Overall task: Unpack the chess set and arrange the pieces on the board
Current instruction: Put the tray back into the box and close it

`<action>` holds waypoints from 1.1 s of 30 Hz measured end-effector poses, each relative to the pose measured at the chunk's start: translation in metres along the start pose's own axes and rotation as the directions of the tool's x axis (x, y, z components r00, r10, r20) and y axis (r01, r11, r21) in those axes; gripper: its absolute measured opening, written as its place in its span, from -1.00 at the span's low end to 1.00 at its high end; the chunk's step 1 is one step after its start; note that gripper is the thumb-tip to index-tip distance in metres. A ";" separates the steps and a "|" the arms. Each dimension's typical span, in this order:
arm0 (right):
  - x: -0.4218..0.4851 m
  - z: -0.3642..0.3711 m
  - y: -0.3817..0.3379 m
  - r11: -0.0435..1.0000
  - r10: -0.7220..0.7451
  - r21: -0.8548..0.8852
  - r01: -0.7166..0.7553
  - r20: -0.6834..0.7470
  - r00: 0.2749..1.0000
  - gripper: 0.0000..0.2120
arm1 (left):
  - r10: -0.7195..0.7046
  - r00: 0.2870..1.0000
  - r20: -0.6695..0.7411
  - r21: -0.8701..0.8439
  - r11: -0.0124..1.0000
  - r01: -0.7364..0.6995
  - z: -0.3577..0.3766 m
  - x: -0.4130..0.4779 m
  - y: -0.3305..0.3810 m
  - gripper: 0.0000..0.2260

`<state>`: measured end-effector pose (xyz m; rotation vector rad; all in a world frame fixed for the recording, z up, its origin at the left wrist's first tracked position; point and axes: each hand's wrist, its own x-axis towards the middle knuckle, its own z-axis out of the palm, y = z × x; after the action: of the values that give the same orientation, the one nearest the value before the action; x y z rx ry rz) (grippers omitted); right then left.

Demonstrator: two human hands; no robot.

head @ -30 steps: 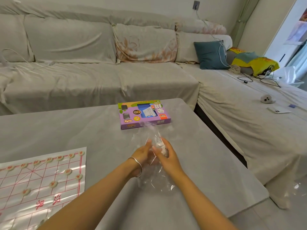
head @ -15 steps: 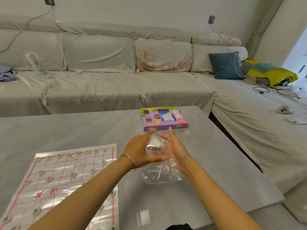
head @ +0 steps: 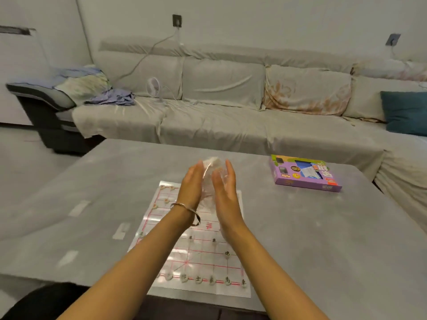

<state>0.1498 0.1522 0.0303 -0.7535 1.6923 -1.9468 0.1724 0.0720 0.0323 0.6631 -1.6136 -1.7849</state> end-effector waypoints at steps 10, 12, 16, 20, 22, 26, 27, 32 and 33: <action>-0.052 0.240 0.047 0.939 0.167 0.176 -0.294 0.515 0.841 -0.31 | 0.002 0.862 -0.506 0.002 1.000 -0.001 -0.255 -0.061 0.012 -0.59; -0.071 0.284 0.066 0.910 0.237 0.154 -0.384 0.567 0.789 -0.41 | -0.038 0.828 -0.559 -0.060 0.998 0.006 -0.298 -0.080 0.003 -0.57; -0.106 0.348 0.115 0.867 0.372 0.059 -0.494 0.583 0.722 -0.31 | -0.030 0.763 -0.646 0.063 0.994 0.093 -0.366 -0.121 -0.022 -0.65; -0.127 0.369 0.151 0.842 0.460 -0.057 -0.537 0.597 0.657 -0.11 | -0.021 0.760 -0.650 0.205 0.958 0.201 -0.424 -0.158 -0.060 -0.64; -0.133 0.371 0.161 0.826 0.493 -0.096 -0.555 0.601 0.630 -0.18 | -0.025 0.764 -0.644 0.264 0.931 0.253 -0.452 -0.176 -0.081 -0.57; -0.134 0.369 0.176 0.814 0.546 -0.190 -0.550 0.576 0.609 -0.48 | -0.051 0.757 -0.652 0.530 0.683 0.503 -0.507 -0.217 -0.132 -0.50; -0.134 0.368 0.178 0.811 0.558 -0.216 -0.543 0.565 0.608 -0.50 | -0.071 0.762 -0.644 0.603 0.566 0.562 -0.519 -0.228 -0.145 -0.43; -0.141 0.364 0.202 0.744 0.657 -0.341 -0.574 0.527 0.539 -0.53 | -0.143 0.840 -0.523 0.821 0.181 0.542 -0.566 -0.265 -0.205 0.12; -0.140 0.364 0.206 0.738 0.667 -0.357 -0.573 0.521 0.533 -0.51 | -0.149 0.842 -0.518 0.830 0.149 0.537 -0.571 -0.267 -0.209 0.13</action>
<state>0.4926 -0.0568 -0.1532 -0.6131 1.3954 -0.9231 0.7438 -0.1039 -0.2571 1.9520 -2.3512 -0.5021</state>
